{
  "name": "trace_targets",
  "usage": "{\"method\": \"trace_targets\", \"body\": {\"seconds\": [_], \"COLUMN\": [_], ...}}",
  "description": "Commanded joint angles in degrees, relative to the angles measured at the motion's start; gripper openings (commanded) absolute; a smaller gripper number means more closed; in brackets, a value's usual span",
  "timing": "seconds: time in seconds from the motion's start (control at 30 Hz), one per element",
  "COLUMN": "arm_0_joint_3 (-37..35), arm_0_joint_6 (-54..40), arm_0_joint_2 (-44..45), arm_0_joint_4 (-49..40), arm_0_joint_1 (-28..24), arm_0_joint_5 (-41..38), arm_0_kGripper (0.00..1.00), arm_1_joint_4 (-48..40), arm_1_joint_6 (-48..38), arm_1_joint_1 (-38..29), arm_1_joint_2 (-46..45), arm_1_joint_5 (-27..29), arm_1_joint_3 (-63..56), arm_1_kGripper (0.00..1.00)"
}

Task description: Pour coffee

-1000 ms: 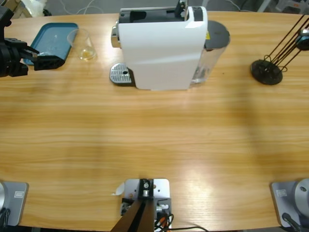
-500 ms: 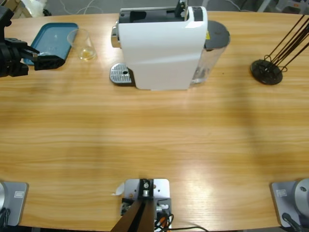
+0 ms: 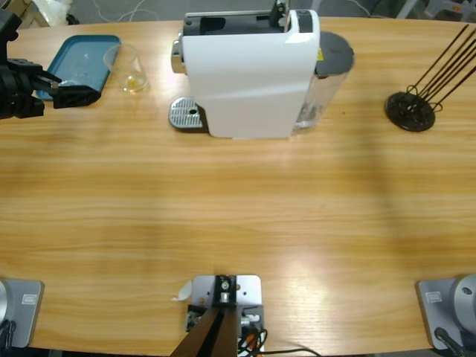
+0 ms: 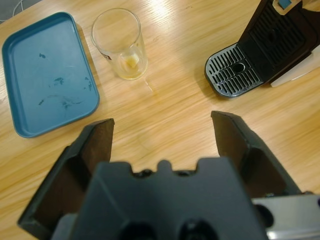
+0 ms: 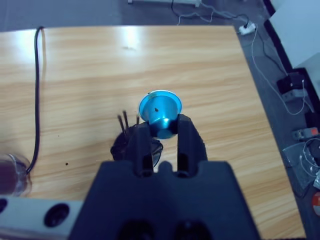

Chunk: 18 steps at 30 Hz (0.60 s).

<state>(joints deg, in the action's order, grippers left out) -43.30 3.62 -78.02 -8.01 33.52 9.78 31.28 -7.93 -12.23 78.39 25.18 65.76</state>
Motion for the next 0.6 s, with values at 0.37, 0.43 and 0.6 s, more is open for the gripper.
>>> {"method": "trace_targets", "body": {"seconds": [0.37, 0.43, 0.6], "arm_0_joint_3": [2.2, 2.2, 2.2], "arm_0_joint_6": [0.0, 0.0, 0.0], "arm_0_joint_2": [-0.4, -0.1, 0.3], "arm_0_joint_4": [0.7, 0.7, 0.7], "arm_0_joint_1": [-0.1, -0.1, -0.1], "arm_0_joint_5": [-1.9, -2.1, -2.5], "arm_0_kGripper": [0.835, 0.835, 0.835], "arm_1_joint_4": [14.9, 18.0, 24.7], "arm_1_joint_6": [16.6, 19.5, 25.8], "arm_1_joint_1": [-21.2, -24.4, -30.5], "arm_1_joint_2": [-3.2, -4.4, -8.5], "arm_1_joint_5": [-10.7, -13.4, -21.0], "arm_1_joint_3": [14.1, 16.2, 24.2], "arm_1_kGripper": [0.000, 0.000, 0.000]}}
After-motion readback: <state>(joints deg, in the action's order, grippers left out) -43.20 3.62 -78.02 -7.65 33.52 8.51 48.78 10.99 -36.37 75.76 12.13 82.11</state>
